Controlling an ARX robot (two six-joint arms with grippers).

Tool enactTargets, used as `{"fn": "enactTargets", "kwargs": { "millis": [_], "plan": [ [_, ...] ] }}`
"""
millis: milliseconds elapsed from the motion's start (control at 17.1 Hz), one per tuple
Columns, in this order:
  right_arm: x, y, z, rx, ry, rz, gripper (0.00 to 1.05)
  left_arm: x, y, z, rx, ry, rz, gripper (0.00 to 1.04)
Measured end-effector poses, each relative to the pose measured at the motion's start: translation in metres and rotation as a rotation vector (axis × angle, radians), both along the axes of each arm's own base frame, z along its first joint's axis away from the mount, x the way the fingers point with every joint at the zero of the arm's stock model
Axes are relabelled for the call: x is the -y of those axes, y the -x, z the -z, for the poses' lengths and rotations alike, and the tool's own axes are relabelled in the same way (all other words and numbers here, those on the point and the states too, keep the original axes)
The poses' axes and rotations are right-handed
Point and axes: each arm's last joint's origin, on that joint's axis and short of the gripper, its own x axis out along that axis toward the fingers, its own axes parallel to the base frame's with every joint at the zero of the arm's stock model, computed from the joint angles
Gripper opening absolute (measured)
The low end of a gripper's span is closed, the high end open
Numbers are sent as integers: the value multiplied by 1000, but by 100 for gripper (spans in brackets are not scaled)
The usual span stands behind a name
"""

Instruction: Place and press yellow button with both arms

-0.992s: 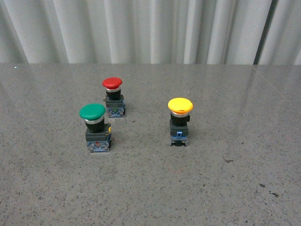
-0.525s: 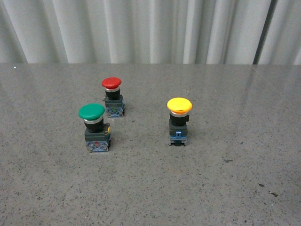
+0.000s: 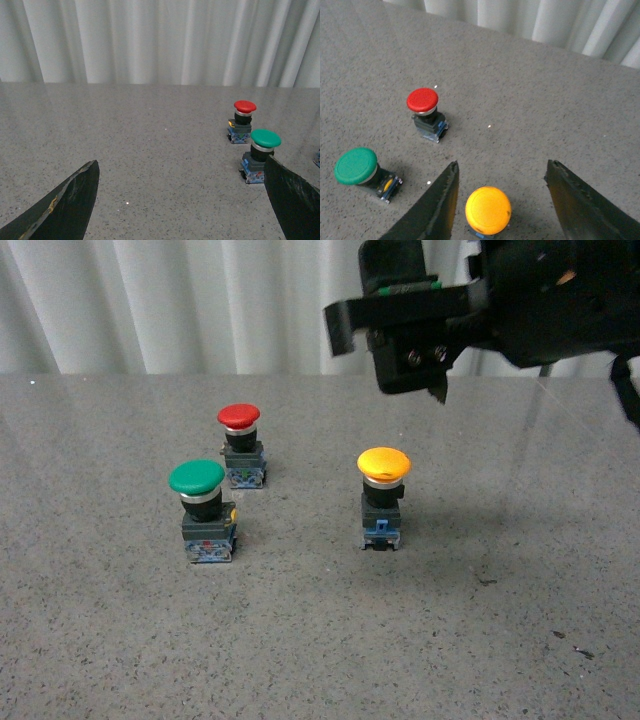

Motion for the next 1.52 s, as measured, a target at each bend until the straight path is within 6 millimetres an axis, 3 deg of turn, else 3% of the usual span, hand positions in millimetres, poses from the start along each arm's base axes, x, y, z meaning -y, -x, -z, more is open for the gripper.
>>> {"fn": "enactTargets", "kwargs": {
  "millis": [292, 350, 758, 933, 1517],
  "plan": [
    [-15, -3, 16, -43, 41, -7, 8, 0, 0, 0, 0, 0, 0, 98],
    [-16, -5, 20, -52, 55, -1, 2, 0, 0, 0, 0, 0, 0, 98],
    [-26, -7, 34, -97, 89, 0, 2, 0, 0, 0, 0, 0, 0, 98],
    [-37, -5, 51, -145, 124, -15, 2, 0, 0, 0, 0, 0, 0, 98],
    [-39, -9, 55, -185, 138, 18, 2, 0, 0, 0, 0, 0, 0, 98]
  ]
}}
